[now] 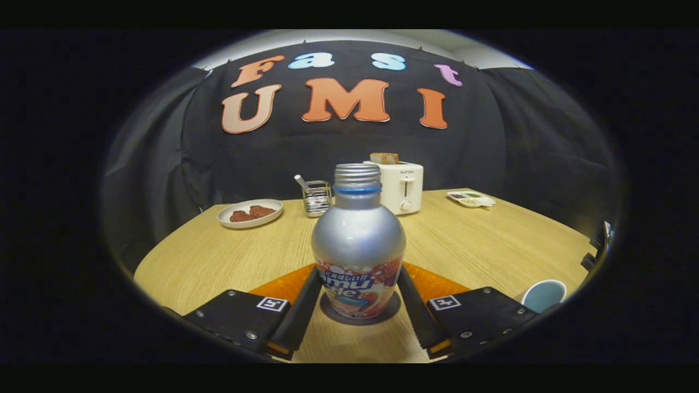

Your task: Take the bottle from table, then pour the juice into the cup, finally place the bottle on the coaster

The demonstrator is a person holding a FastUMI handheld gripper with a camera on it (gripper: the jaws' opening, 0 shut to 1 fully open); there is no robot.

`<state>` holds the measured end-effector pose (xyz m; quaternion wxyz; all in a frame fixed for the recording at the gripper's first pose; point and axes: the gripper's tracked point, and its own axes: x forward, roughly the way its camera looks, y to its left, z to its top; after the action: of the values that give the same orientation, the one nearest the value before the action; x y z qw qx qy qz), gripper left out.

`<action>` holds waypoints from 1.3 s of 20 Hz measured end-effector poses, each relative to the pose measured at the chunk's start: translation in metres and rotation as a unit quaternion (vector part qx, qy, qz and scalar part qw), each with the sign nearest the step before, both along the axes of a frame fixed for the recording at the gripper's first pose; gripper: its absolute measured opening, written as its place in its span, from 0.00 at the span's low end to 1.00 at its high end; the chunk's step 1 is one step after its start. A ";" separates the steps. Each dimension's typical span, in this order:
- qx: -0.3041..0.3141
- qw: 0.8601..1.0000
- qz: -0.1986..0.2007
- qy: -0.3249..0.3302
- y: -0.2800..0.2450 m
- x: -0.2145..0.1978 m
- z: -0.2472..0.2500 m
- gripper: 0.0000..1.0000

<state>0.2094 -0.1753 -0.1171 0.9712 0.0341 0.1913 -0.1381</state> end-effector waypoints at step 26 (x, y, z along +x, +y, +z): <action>0.001 0.999 0.022 -0.041 0.050 -0.097 0.076 0.97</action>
<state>0.1126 -0.1253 -0.0410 0.9809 0.0361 0.1521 -0.1155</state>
